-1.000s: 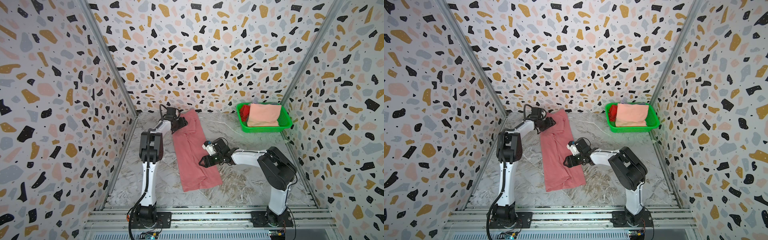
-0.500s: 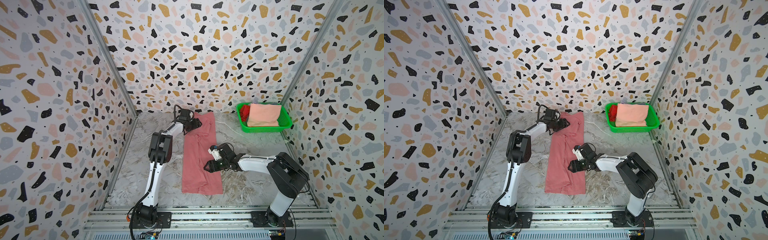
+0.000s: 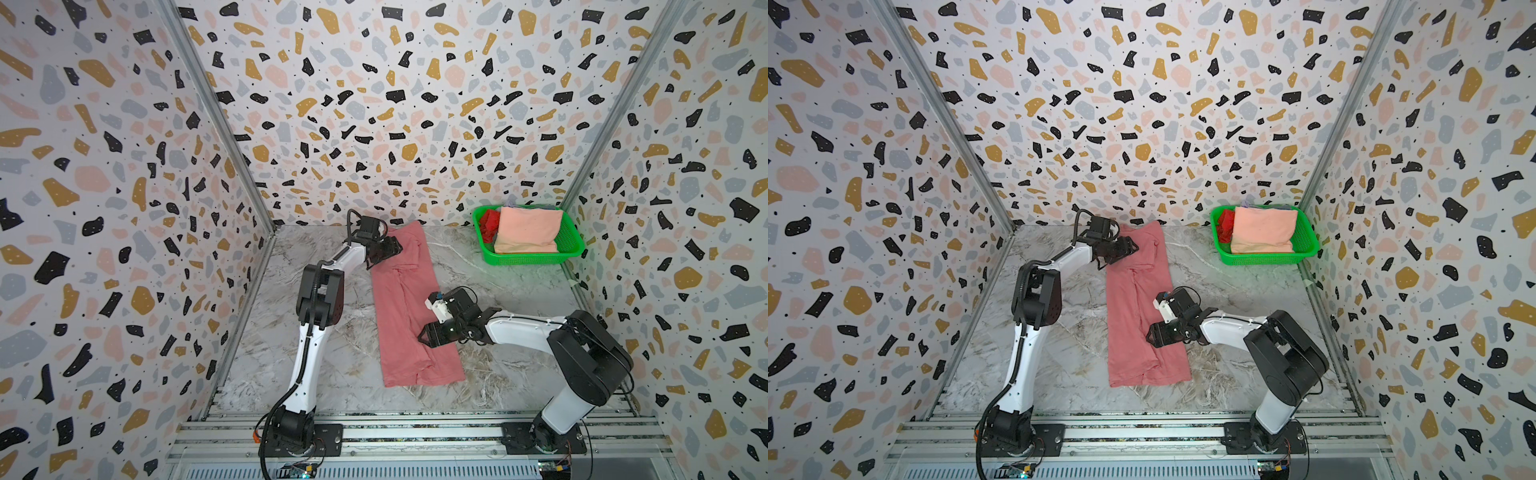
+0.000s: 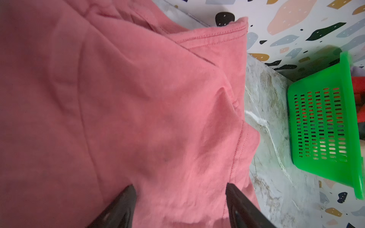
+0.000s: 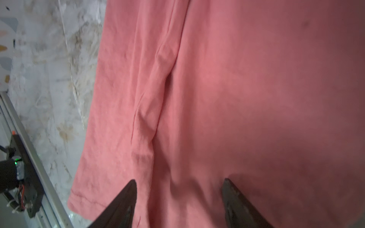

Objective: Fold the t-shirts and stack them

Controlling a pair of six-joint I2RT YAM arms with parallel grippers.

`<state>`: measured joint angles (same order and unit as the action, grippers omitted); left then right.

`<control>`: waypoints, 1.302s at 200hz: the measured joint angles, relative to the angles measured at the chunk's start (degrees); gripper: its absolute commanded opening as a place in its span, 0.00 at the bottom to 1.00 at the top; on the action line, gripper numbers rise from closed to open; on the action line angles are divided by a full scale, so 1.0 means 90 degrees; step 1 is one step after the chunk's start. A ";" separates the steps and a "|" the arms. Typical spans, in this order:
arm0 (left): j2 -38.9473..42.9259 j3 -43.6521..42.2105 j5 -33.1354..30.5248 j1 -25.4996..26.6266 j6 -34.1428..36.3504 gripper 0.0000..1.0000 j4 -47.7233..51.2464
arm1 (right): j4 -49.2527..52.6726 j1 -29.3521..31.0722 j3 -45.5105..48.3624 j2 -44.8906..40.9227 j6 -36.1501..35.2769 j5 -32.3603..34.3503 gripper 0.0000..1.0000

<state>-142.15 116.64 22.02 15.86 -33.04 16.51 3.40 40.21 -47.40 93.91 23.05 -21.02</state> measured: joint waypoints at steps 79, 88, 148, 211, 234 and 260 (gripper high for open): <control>0.4607 -0.4653 -0.0197 0.0369 0.0272 0.72 0.0316 | 0.1372 -0.0862 0.0189 -0.2038 0.0092 0.0121 0.69; 0.5187 -0.5285 -0.0257 0.0568 0.0265 0.72 0.0396 | 0.1486 -0.0937 0.0381 -0.2266 0.0146 0.0073 0.69; 0.7895 -0.8718 -0.0636 0.2045 -0.0780 0.68 0.0746 | 0.2008 -0.1093 0.1627 -0.2909 0.0437 -0.0549 0.63; 0.8604 -0.9906 -0.0767 0.3045 -0.2130 0.64 0.0163 | 0.2055 -0.1090 0.2305 -0.2885 0.0466 -0.1049 0.61; 0.8582 -1.0093 -0.0767 0.3232 -0.2409 0.63 -0.0131 | 0.1698 -0.1098 0.2395 -0.2739 0.0461 -0.1382 0.58; 0.8434 -1.0161 -0.0772 0.3332 -0.2560 0.58 -0.0289 | 0.1175 -0.1098 0.2426 -0.2412 0.0534 -0.1715 0.46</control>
<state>-66.24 25.19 15.07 45.84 -56.07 13.91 13.98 30.33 -25.56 72.20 27.86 -36.45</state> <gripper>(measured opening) 0.599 0.537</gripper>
